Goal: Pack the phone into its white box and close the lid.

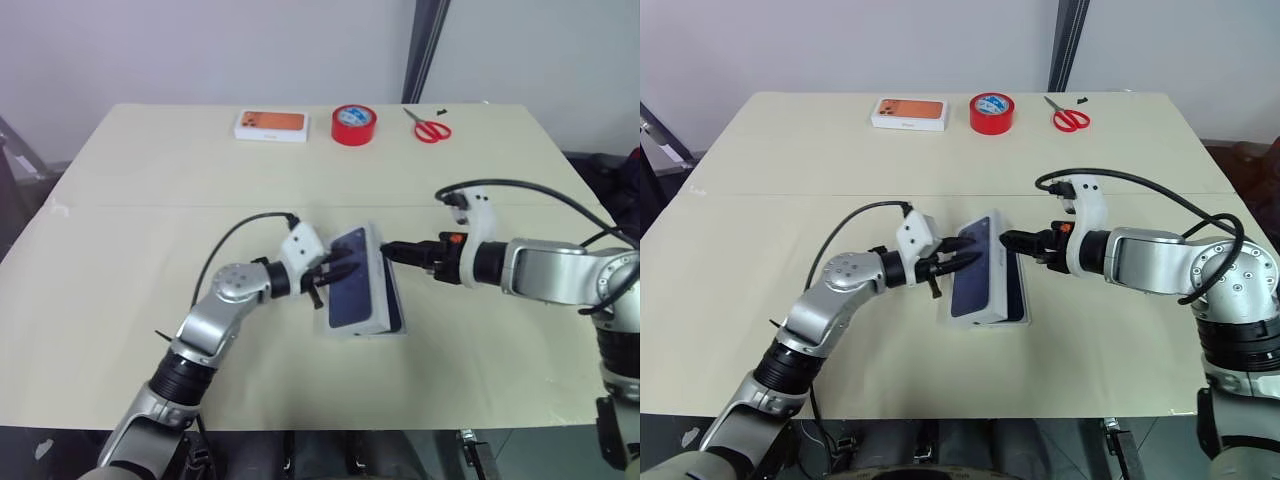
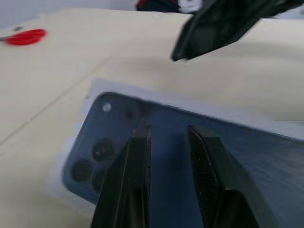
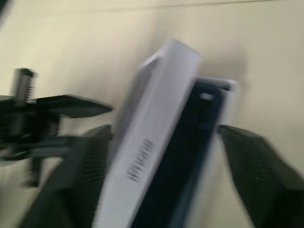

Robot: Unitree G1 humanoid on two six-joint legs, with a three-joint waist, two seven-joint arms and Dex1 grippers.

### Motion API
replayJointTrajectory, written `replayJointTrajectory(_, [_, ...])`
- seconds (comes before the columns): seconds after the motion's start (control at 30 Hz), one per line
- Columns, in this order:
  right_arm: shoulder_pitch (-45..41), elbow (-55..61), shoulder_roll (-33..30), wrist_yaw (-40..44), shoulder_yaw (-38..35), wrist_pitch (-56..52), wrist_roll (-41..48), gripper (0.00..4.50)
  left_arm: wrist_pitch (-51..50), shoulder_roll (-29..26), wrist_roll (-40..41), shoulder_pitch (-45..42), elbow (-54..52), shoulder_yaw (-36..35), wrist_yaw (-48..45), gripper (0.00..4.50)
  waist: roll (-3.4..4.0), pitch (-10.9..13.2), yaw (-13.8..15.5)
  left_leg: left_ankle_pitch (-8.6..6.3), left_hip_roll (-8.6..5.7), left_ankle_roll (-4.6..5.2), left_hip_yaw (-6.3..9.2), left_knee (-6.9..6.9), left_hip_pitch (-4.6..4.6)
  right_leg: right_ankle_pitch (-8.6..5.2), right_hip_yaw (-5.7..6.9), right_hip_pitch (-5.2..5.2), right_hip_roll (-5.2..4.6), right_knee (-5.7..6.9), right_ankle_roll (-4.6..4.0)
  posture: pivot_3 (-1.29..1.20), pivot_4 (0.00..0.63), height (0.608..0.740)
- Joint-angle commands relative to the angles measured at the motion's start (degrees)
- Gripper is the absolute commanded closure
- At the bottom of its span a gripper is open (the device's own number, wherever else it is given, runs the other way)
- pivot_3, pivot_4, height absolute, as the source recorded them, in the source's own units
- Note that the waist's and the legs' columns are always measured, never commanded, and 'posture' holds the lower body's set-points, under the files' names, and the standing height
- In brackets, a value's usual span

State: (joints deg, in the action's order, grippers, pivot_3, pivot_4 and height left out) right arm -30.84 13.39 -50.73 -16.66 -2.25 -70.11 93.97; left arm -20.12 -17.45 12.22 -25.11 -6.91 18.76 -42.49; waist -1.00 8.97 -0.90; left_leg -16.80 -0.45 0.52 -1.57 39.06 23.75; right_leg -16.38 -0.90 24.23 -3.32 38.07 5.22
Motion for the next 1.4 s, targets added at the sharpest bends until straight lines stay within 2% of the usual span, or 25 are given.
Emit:
replayJointTrajectory(0.03, [-1.9, 4.6, -4.1, 10.2, 2.8, 0.4, -12.9, 2.91, -2.5, 0.8, 1.1, -1.2, -2.0, -3.0, 2.1, 3.25, 0.01, 0.0, 0.1, 0.0, 0.0, 0.0, 0.01, 0.01, 0.0, 0.0, 0.0, 0.0, 0.0, 0.0, 0.0, 0.0, 0.15, 0.725])
replayJointTrajectory(0.13, [-1.9, 9.6, -9.1, 19.7, 9.5, 3.8, -27.3, 4.41, -6.5, 0.2, 3.3, -1.3, -4.6, -6.9, 3.8, 3.25, 0.02, 0.0, 0.2, 0.0, 0.01, 0.01, 0.03, 0.05, 0.05, 0.0, 0.02, 0.03, -0.01, -0.02, 0.0, 0.0, 0.15, 0.725])
replayJointTrajectory(0.17, [-1.7, 11.6, -11.2, 22.9, 12.7, 6.2, -33.4, 4.47, -8.6, -0.6, 3.9, -1.2, -5.5, -8.3, 4.3, 3.25, 0.02, 0.0, 0.2, 0.0, 0.0, 0.01, 0.03, 0.06, 0.08, 0.0, 0.02, 0.05, -0.01, -0.02, 0.0, 0.0, 0.15, 0.725])
replayJointTrajectory(0.23, [-0.7, 14.1, -14.1, 28.5, 17.7, 11.0, -43.5, 4.47, -12.0, -3.2, 4.2, -0.6, -7.4, -10.3, 4.7, 3.25, 0.02, 0.0, 0.1, -0.01, 0.01, 0.0, 0.05, 0.06, 0.11, 0.0, 0.03, 0.1, -0.01, -0.02, 0.0, 0.0, 0.15, 0.725])
replayJointTrajectory(0.3, [0.5, 14.8, -14.9, 32.8, 19.9, 14.4, -49.6, 4.47, -14.5, -5.5, 4.1, -0.1, -8.7, -11.0, 4.6, 3.25, 0.02, 0.0, 0.2, -0.01, 0.01, 0.0, 0.05, 0.06, 0.11, 0.0, 0.03, 0.1, -0.01, -0.02, 0.0, 0.0, 0.15, 0.725])
replayJointTrajectory(0.4, [1.5, 14.9, -13.0, 36.4, 21.4, 16.5, -55.0, 4.47, -18.0, -11.1, 2.6, 1.5, -9.8, -8.4, 1.9, 3.25, 0.02, 0.0, 0.2, 0.0, 0.0, 0.0, 0.05, 0.06, 0.1, 0.0, 0.02, 0.1, -0.02, -0.02, 0.0, 0.0, 0.15, 0.725])
replayJointTrajectory(0.5, [2.1, 15.2, -11.2, 39.3, 21.7, 17.7, -58.8, 4.47, -18.2, -12.6, 1.7, 1.7, -9.1, -4.9, 0.3, 3.25, 0.03, 0.0, 0.2, 0.0, 0.0, -0.01, 0.05, 0.06, 0.1, 0.0, 0.02, 0.1, -0.04, -0.02, 0.0, 0.0, 0.15, 0.725])
replayJointTrajectory(0.7, [2.4, 17.2, -8.8, 44.3, 21.3, 17.1, -64.1, 4.47, -17.6, -9.0, -0.7, -1.0, -4.5, 1.6, -0.7, 3.25, 0.03, 0.0, 0.7, 0.0, -0.07, -0.01, 0.06, 0.09, 0.17, 0.0, 0.04, 0.1, -0.15, -0.09, 0.0, 0.0, 0.15, 0.725])
replayJointTrajectory(1.1, [3.6, 20.6, -7.4, 48.3, 20.1, 13.1, -69.5, 4.47, -19.4, -3.3, 1.8, -1.5, -5.7, 0.2, -0.8, 3.25, 0.03, 0.0, 0.3, 0.0, -0.06, -0.02, 0.07, 0.09, 0.16, 0.0, 0.05, 0.11, -0.15, -0.05, 0.0, 0.0, 0.15, 0.725])
replayJointTrajectory(1.4, [4.3, 20.3, -5.9, 50.0, 19.8, 11.5, -72.5, 4.47, -20.3, -2.9, 1.9, -1.5, -6.8, 0.1, -0.9, 3.25, 0.03, 0.0, 0.3, 0.0, -0.07, -0.02, 0.07, 0.1, 0.16, 0.0, 0.05, 0.11, -0.15, -0.05, 0.0, 0.0, 0.15, 0.725])
